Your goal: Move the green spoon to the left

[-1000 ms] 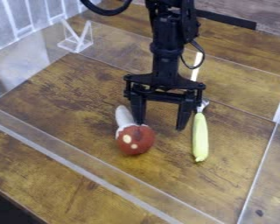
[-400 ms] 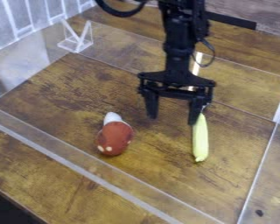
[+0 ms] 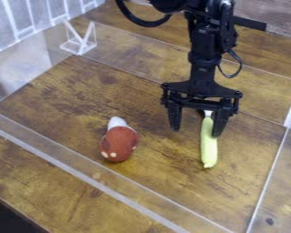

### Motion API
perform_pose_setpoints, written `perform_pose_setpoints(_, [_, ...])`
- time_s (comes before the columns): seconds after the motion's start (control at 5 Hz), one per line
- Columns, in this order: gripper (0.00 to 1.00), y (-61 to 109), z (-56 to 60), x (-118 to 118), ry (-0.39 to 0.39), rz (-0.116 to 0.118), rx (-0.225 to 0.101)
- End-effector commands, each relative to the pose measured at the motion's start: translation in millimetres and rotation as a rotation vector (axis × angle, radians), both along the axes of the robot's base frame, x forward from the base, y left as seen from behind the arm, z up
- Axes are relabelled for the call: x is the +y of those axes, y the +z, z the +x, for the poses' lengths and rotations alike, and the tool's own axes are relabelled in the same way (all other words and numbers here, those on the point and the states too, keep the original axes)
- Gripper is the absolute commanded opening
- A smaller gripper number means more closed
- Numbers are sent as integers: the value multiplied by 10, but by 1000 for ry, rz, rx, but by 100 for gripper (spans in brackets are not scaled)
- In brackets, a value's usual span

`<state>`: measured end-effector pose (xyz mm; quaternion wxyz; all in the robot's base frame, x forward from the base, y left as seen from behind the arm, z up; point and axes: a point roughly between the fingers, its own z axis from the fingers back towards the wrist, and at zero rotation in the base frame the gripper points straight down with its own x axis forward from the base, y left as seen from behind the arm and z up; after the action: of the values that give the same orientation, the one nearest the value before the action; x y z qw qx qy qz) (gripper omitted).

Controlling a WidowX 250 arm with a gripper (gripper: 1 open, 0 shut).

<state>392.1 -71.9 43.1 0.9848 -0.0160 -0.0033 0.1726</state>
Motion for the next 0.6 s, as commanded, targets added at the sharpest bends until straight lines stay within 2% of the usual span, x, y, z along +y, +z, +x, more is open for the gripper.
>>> perform_pose_setpoints(0.0, [100,120,148,-23,32,2,-66])
perform_pose_setpoints(0.4, [100,116,260,-133,53,5,-69])
